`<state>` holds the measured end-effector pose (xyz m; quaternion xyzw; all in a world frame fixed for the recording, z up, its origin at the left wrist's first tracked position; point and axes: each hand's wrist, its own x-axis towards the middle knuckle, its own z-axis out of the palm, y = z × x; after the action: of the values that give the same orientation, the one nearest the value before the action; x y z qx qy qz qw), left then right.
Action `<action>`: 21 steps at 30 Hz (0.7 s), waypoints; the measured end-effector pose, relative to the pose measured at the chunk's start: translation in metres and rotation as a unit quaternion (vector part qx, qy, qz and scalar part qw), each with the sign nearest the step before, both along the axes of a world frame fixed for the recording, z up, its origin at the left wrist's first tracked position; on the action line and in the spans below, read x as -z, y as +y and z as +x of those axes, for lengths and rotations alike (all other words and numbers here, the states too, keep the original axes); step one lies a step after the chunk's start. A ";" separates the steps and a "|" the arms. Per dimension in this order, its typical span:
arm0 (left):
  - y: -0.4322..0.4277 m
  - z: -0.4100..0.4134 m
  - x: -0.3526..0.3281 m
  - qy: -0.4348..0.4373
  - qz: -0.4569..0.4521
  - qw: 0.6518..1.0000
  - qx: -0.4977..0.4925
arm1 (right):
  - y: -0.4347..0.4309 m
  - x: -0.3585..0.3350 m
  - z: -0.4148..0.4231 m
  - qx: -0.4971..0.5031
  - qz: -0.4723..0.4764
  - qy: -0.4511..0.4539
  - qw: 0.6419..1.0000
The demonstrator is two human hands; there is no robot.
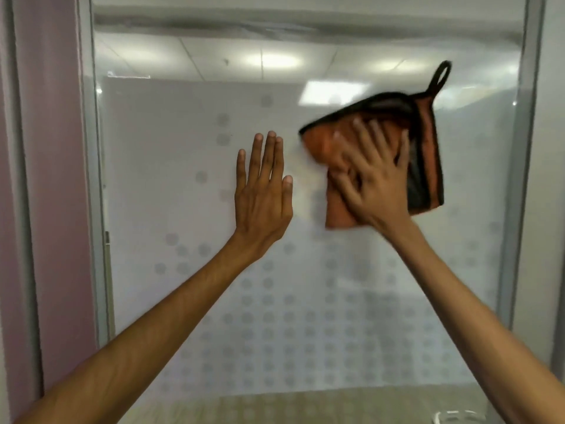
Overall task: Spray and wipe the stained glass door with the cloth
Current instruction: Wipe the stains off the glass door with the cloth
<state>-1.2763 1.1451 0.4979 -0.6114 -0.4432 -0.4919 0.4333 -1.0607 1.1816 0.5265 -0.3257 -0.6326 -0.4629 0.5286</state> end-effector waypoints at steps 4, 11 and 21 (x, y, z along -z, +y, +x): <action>0.003 0.007 0.008 -0.003 0.001 1.000 0.000 | 0.003 0.014 0.057 0.024 -0.011 -0.053 0.998; 0.014 0.024 0.005 -0.017 0.017 0.999 -0.041 | 0.009 -0.058 0.043 0.021 -0.008 0.097 0.995; 0.013 0.033 0.005 0.010 -0.001 0.998 -0.055 | 0.011 -0.051 0.111 0.043 -0.030 0.058 0.997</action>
<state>-1.2437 1.1586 0.4934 -0.5915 -0.4720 -0.4609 0.4636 -0.9493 1.1922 0.5778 -0.3948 -0.5996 -0.4467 0.5339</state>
